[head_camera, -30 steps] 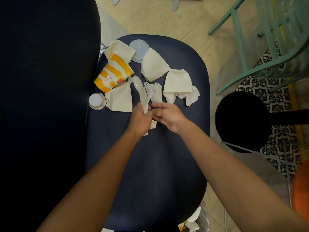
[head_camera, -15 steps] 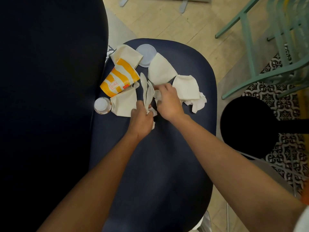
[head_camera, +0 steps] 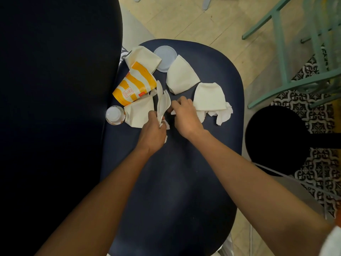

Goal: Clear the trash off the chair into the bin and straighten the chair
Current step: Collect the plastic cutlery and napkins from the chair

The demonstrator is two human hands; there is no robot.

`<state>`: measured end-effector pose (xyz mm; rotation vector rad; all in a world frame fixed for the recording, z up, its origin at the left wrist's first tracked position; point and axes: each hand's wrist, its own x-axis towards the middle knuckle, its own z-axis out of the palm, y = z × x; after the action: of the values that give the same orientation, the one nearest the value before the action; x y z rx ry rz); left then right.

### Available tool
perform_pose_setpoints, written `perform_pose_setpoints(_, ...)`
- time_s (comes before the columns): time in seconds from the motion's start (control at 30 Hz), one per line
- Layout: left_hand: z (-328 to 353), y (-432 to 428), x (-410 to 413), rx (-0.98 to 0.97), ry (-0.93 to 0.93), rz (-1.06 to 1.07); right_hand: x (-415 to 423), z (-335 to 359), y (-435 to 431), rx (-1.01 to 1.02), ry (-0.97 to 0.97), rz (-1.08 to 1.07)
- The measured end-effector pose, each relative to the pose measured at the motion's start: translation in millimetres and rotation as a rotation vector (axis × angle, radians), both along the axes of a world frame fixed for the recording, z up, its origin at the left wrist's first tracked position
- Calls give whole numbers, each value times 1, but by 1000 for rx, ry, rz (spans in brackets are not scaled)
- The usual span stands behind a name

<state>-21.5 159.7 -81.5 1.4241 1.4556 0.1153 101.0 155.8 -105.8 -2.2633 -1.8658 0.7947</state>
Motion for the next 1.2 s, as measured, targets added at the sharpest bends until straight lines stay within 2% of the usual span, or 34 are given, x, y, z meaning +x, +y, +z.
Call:
perform_pose_setpoints(0.13, 3, 1, 10, -7, 5, -10, 14, 18, 4, 230, 171, -266)
perform_pose_setpoints(0.2, 5, 1, 14, -13, 8, -31, 28, 29, 8, 267, 222, -434)
perform_pose_setpoints(0.27, 5, 1, 18, -18, 14, -45, 46, 35, 12, 269, 164, -543)
perform_pose_setpoints(0.37, 2, 0, 21, -25, 39, -53, 71, 28, 12, 108, 30, -637)
perform_pose_setpoints(0.47, 0, -1, 26, -46, 48, -74, 82, 20, 6, -56, -168, -626)
perform_pose_setpoints(0.57, 2, -1, 30, -44, 59, -88, 83, 16, 4, -127, -221, -632)
perform_pose_setpoints(0.9, 5, -1, 30, -45, 96, -97, 76, 18, -1, -153, 43, -718)
perform_pose_setpoints(1.03, 7, -4, 30, -40, 74, -93, 72, 17, -4, -200, 4, -692)
perform_pose_setpoints(1.2, 6, -8, 26, -37, 48, -89, 60, 10, -5, -210, 120, -744)
